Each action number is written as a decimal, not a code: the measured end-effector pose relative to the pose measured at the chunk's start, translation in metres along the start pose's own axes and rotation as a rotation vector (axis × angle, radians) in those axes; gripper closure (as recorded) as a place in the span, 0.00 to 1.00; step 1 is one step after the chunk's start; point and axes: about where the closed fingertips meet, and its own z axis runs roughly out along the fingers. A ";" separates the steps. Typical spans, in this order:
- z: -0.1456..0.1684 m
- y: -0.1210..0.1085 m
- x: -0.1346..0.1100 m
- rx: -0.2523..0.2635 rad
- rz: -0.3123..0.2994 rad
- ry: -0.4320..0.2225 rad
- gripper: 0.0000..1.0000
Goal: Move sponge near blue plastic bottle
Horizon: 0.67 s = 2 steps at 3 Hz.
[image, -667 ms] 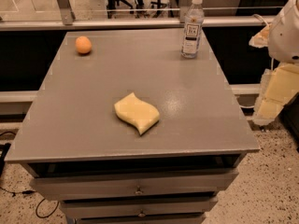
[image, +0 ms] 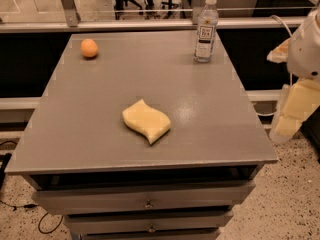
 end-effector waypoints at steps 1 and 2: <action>0.046 0.036 0.002 -0.128 0.035 -0.121 0.00; 0.078 0.044 -0.048 -0.220 0.027 -0.349 0.00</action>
Offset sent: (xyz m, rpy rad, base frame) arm -0.0063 0.1098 -0.0854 0.5755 0.1326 0.1585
